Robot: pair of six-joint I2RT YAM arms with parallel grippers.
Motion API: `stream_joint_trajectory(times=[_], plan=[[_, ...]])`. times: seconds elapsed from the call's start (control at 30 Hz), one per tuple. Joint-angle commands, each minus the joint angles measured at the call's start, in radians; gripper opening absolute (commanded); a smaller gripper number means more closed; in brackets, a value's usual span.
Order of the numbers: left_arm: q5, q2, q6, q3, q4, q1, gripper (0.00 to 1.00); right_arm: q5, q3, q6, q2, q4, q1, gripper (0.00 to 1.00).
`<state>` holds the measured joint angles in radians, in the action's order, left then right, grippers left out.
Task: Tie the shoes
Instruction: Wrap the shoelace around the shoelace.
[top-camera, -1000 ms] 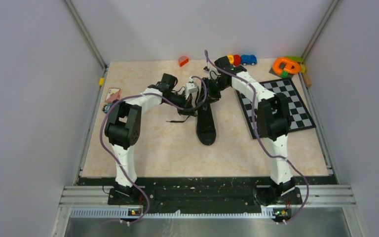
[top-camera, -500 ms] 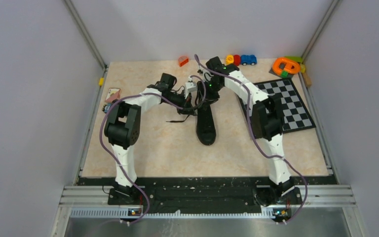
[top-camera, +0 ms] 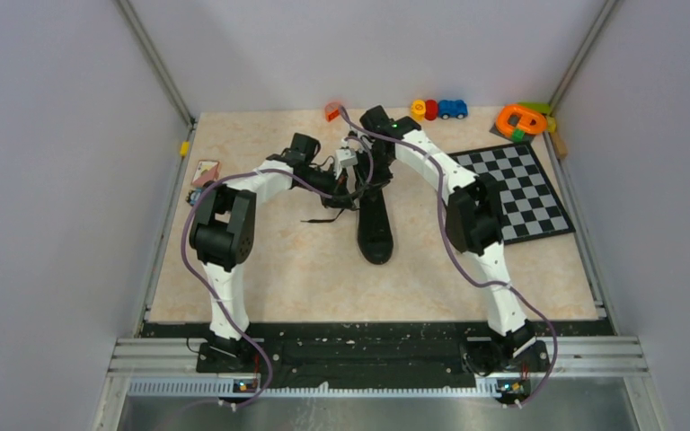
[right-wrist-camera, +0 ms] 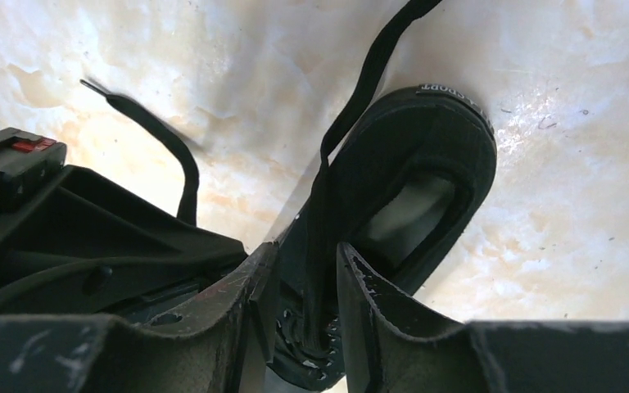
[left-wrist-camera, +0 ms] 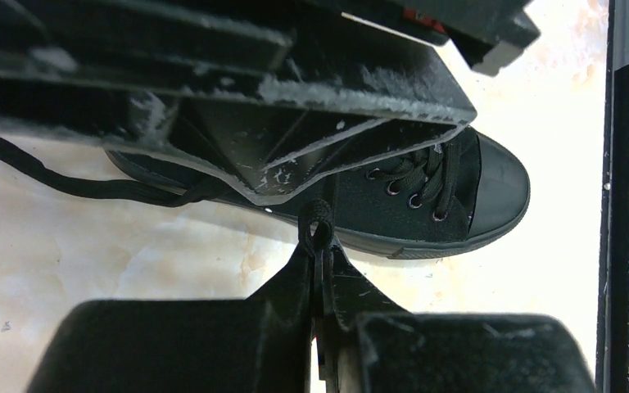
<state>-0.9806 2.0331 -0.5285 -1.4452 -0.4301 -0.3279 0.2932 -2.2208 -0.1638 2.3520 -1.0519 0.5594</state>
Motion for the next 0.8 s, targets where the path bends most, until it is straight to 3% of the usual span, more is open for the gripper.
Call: stream_joint_trajectory(times=[0.0, 0.23, 0.43, 0.77], plan=[[-0.031, -0.047, 0.012, 0.020, 0.027, 0.007, 0.00, -0.084, -0.027, 0.010, -0.030, 0.015, 0.025, 0.33], [-0.029, -0.054, 0.192, 0.063, 0.140, 0.010, 0.00, -0.020, -0.036, 0.028, -0.035, 0.088, 0.025, 0.31], [-0.014, -0.105, 0.441, 0.208, 0.419, 0.011, 0.00, 0.009, -0.030, 0.046, -0.007, 0.100, 0.028, 0.31], [-0.024, -0.103, 0.567, 0.271, 0.571, 0.019, 0.00, -0.047, -0.011, 0.063, 0.027, 0.086, 0.052, 0.32]])
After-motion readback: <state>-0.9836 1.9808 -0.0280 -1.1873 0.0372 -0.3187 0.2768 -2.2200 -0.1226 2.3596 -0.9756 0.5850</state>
